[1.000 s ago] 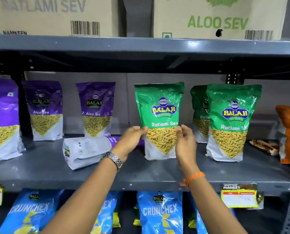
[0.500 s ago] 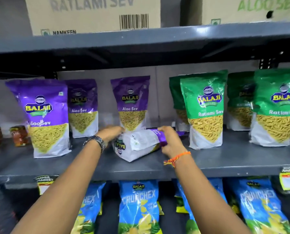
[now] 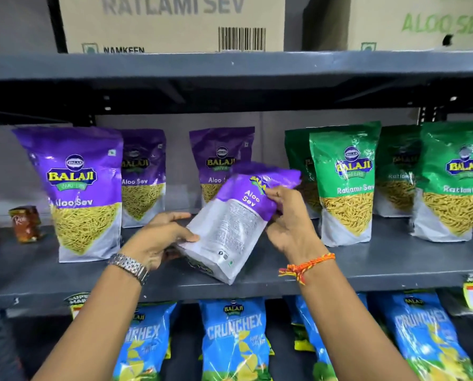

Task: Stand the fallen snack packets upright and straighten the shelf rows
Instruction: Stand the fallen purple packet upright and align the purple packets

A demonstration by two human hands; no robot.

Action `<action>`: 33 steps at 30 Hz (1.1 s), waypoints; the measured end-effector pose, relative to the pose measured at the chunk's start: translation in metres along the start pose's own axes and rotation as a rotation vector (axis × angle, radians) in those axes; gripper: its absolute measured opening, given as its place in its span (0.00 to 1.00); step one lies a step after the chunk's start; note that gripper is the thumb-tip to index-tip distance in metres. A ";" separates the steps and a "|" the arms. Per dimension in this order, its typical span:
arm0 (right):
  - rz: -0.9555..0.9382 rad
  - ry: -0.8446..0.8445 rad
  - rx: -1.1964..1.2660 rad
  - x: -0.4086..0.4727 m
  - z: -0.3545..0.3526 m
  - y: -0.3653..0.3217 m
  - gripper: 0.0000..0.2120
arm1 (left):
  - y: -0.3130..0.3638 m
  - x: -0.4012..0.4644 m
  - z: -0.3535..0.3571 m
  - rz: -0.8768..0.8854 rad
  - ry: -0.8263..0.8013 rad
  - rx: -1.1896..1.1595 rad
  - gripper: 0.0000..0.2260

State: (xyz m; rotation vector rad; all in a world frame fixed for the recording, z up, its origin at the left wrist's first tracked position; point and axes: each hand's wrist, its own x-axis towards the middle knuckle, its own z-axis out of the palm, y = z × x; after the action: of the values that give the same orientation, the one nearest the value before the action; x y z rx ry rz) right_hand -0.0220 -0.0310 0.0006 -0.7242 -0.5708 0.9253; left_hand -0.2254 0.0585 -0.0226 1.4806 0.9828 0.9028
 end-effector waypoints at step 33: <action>0.029 -0.186 -0.378 0.011 -0.026 0.055 0.28 | -0.028 0.027 0.076 0.191 0.237 -0.086 0.44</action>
State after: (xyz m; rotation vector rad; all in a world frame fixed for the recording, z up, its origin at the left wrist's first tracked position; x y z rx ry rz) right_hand -0.0255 -0.0073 -0.0567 -0.9919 -0.9170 0.9282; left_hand -0.1485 0.0579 -0.0589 1.4336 0.9694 1.2663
